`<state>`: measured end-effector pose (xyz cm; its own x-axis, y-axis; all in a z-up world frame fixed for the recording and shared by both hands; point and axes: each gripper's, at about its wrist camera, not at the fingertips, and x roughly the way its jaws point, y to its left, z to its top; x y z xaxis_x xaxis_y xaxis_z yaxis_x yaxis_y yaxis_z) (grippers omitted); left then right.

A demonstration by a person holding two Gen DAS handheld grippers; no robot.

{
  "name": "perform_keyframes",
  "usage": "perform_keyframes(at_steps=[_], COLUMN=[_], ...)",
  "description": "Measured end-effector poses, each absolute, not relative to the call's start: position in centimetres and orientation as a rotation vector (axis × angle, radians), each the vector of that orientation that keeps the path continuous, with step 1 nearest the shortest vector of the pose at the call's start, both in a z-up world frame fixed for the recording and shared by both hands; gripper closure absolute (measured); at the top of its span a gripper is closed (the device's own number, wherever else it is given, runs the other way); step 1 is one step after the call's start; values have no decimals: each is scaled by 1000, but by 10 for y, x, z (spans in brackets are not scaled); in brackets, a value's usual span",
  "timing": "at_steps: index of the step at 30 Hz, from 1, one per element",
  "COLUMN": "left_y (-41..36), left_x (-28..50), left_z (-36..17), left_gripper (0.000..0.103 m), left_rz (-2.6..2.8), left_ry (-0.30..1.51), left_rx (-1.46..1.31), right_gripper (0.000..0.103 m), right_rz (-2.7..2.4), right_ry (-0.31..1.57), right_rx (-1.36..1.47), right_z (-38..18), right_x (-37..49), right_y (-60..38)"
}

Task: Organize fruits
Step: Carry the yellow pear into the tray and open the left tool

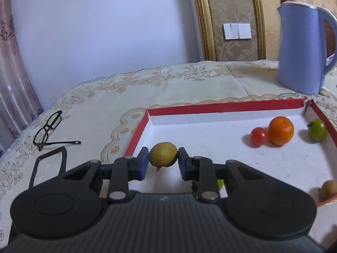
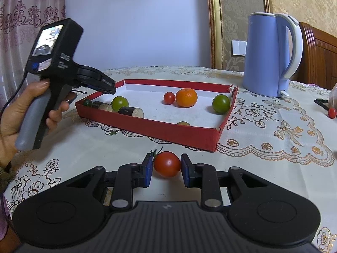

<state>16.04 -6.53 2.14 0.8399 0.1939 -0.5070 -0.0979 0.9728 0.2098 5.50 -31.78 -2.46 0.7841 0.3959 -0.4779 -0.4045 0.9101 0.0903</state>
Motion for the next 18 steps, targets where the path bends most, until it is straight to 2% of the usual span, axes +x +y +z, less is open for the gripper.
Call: perform_keyframes(at_steps=[18], left_y=[-62], left_x=[192], left_z=[17], left_gripper=[76], left_rz=[175], left_ry=[610], left_rx=[153], right_gripper=[75], right_rz=[431], right_ry=[513], right_rx=[-17], right_z=[-25], right_x=[55], right_y=[-318])
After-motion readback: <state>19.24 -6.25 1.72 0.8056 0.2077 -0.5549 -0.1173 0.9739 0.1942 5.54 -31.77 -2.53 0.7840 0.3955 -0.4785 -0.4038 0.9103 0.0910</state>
